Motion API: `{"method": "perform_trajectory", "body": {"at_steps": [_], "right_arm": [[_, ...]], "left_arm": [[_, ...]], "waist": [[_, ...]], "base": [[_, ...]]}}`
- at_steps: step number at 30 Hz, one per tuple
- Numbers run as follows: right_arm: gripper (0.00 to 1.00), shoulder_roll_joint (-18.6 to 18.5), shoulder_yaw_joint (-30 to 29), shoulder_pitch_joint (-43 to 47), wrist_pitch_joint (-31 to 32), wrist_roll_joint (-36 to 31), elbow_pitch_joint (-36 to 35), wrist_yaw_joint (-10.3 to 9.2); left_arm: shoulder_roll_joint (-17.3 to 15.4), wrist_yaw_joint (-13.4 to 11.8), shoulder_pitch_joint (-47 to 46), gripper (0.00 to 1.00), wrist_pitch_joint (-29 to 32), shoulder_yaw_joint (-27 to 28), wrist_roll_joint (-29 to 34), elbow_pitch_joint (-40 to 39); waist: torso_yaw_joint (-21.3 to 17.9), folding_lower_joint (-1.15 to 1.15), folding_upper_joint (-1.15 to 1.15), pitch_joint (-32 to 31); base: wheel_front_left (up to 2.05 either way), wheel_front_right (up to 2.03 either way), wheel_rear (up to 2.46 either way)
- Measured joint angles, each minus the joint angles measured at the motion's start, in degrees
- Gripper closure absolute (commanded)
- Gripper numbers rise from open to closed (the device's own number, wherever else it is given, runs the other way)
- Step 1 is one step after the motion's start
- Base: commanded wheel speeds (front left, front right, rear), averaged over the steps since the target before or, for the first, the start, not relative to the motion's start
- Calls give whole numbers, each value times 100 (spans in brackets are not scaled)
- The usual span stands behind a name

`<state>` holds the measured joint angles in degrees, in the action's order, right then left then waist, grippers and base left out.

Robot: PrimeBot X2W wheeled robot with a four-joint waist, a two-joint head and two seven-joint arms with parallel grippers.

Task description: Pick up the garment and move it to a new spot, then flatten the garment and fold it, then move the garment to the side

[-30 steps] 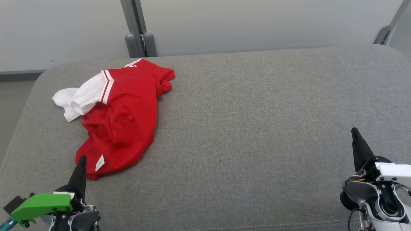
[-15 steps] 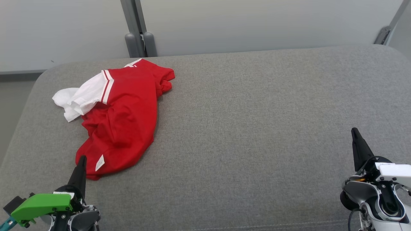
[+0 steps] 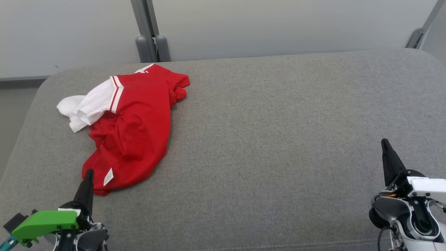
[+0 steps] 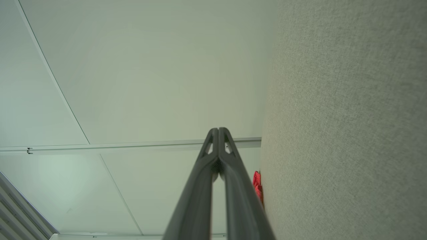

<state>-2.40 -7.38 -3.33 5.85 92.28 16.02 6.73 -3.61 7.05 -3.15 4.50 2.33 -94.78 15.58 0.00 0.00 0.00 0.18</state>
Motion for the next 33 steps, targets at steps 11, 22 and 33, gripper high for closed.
{"method": "perform_trajectory", "body": {"at_steps": [11,22,33], "right_arm": [[100,0,0,0,0,0,-1,0],[100,1,-1,0,0,0,-1,0],[100,1,-2,0,0,0,-1,0]], "left_arm": [[8,0,0,100,0,4,0,0],[19,0,0,100,1,9,0,0],[23,0,0,100,7,12,21,0]], "waist": [[0,0,0,0],[0,0,0,0],[0,0,0,0]], "base": [[0,0,0],[0,0,0],[0,0,0]]}}
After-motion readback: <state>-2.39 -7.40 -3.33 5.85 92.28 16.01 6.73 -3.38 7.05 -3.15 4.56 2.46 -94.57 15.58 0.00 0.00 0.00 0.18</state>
